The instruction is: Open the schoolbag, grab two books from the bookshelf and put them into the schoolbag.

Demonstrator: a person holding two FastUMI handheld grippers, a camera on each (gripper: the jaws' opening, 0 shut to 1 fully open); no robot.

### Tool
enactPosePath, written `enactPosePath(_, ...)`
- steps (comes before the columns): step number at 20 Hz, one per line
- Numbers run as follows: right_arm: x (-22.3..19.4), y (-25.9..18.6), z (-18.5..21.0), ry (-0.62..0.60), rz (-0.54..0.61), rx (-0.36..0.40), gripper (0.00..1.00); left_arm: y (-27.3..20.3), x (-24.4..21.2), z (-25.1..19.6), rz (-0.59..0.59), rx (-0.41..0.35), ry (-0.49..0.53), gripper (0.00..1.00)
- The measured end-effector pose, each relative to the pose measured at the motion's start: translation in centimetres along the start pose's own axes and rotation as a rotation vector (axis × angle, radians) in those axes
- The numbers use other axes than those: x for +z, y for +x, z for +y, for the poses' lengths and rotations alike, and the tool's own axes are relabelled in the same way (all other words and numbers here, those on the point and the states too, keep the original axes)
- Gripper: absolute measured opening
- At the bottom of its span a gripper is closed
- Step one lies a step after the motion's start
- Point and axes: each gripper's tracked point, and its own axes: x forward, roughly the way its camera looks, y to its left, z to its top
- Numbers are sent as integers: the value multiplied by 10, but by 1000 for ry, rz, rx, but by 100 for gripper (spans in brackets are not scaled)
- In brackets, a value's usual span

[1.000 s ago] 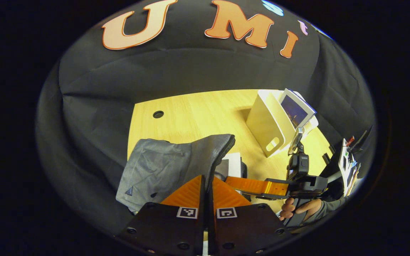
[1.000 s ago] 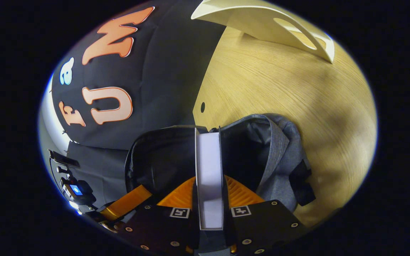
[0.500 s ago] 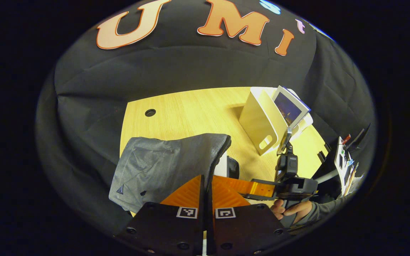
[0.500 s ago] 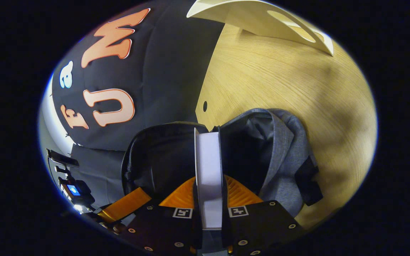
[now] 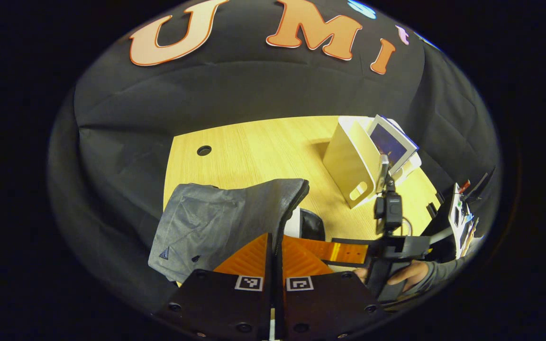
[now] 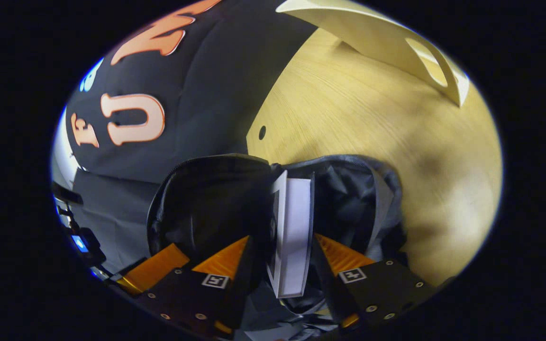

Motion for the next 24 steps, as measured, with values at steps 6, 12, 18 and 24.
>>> enactPosePath(6, 30, -55, -28, -244, 8, -182, 96, 5, -3, 5, -2, 21, -17, 4)
enactPosePath(12, 64, -119, -27, -401, 20, -248, 98, 11, -8, 4, 4, 37, -38, 4)
enactPosePath(18, 138, -191, -23, -510, -19, -318, 98, 18, -18, 0, 12, 54, -71, 4)
enactPosePath(24, 187, -235, -9, -598, -30, -384, 98, 23, -20, -4, 13, 80, -106, 4)
